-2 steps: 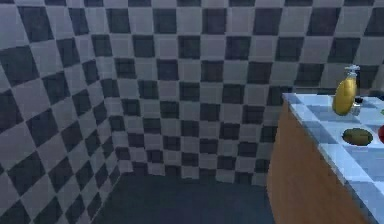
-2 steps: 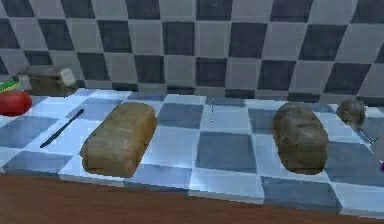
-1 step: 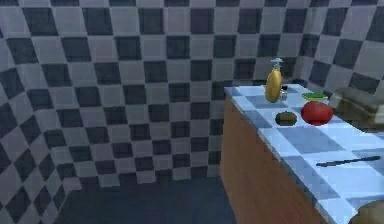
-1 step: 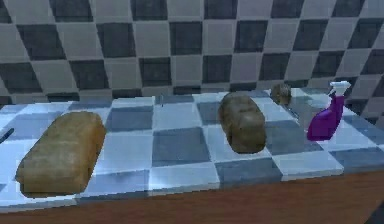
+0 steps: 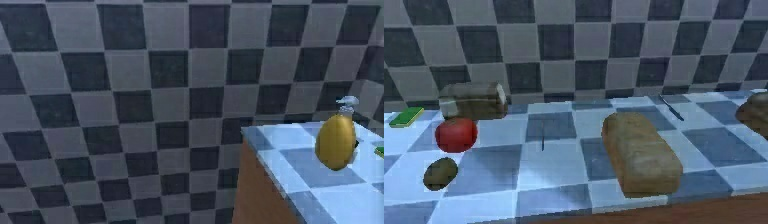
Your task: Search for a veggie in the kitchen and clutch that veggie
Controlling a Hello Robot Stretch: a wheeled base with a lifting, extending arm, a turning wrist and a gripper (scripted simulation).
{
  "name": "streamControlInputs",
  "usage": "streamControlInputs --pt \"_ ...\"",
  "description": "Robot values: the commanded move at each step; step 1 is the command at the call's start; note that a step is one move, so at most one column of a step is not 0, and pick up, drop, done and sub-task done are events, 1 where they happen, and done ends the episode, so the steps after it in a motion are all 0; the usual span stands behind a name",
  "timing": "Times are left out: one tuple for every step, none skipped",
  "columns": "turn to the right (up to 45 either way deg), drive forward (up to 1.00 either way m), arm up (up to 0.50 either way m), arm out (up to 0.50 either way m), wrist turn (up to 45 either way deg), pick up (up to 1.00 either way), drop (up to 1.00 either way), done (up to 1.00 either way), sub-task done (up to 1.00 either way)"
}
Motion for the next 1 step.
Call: streamControlInputs --pt "-30.0 0.0 0.0 0.0 0.0 0.0 0.0 0.0 0.0"
